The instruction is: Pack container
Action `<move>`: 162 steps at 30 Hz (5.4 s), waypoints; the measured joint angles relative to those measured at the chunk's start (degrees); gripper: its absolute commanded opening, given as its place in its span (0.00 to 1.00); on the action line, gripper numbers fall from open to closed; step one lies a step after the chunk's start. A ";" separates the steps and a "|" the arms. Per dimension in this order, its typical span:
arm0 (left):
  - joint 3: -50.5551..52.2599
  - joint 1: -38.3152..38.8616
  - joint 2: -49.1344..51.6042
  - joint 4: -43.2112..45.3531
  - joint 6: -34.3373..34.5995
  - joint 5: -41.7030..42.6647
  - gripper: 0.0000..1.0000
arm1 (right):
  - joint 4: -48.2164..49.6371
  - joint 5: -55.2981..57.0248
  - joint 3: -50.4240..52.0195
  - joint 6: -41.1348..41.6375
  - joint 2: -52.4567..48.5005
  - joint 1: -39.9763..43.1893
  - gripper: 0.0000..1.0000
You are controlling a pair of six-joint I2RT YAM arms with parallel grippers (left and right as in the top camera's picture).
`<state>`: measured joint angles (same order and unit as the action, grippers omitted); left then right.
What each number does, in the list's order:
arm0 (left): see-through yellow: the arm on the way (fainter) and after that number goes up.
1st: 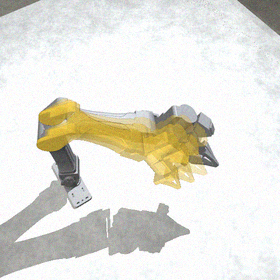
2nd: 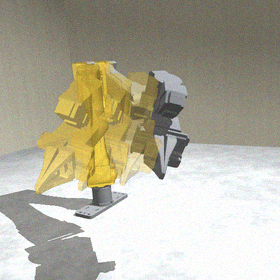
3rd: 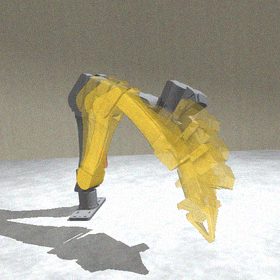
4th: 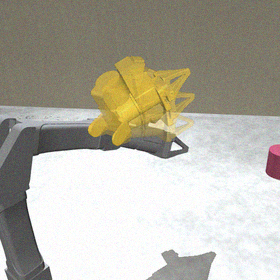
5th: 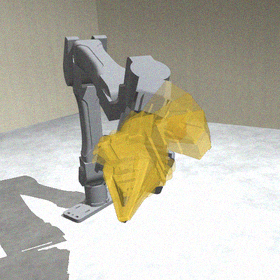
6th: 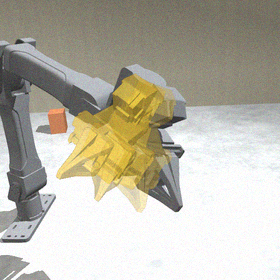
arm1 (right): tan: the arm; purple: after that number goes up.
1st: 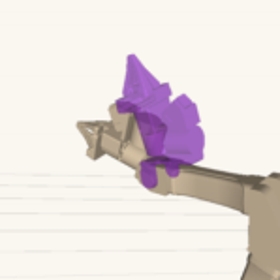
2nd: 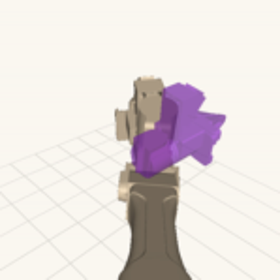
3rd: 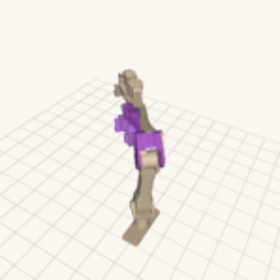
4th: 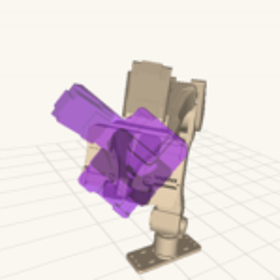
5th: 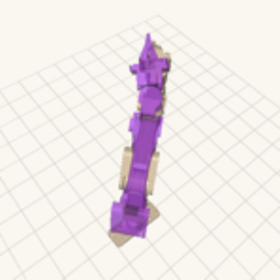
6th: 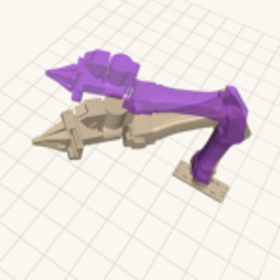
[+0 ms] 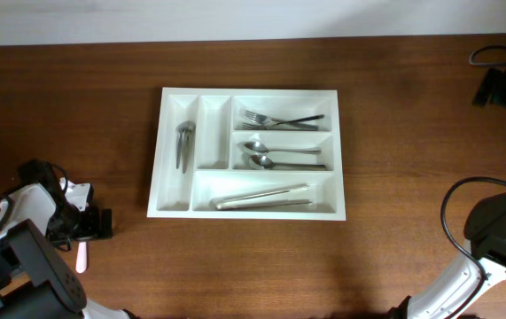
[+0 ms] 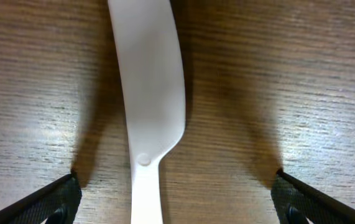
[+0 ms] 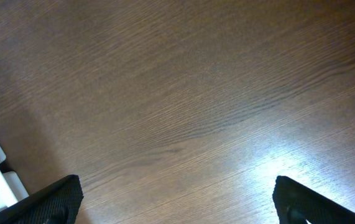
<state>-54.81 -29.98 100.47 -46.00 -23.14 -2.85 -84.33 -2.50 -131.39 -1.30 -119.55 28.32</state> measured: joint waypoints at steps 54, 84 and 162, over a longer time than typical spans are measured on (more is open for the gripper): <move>-0.04 0.22 0.07 1.57 1.29 0.94 0.18 | -0.02 0.00 0.00 0.00 0.00 0.00 0.99; -13.55 3.06 3.63 -3.08 1.46 3.43 0.17 | -0.02 0.00 0.00 0.00 0.00 0.00 0.99; -30.60 12.52 17.20 -6.64 -16.55 2.54 0.39 | 0.00 0.00 0.00 -0.02 0.00 0.00 0.99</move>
<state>-85.41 -17.45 117.67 -52.64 -39.68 -0.32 -84.33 -2.50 -131.39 -1.32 -119.55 28.32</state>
